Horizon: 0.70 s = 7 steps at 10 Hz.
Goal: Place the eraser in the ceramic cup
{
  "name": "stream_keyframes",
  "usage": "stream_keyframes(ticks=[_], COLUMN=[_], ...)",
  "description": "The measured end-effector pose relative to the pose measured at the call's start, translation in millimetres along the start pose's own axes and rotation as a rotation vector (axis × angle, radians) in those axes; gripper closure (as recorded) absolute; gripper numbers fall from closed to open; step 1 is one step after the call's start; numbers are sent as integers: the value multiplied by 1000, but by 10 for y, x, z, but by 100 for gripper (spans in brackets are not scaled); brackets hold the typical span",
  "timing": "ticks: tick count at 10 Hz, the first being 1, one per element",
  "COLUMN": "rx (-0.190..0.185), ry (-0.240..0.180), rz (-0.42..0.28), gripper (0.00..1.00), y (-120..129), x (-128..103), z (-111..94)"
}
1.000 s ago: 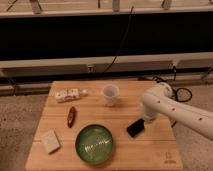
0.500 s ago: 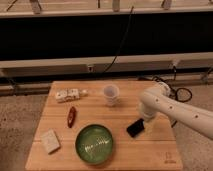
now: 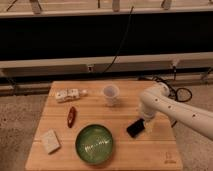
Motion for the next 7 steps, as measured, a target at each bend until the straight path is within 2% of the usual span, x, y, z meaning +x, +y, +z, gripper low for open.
stream_keyframes(ticks=[3,7], rx=[-13,-19], ry=[-8,-18], rz=[-15,-24], gripper=[20,20], y=[11,-1], x=[-1,-12], z=[123,177])
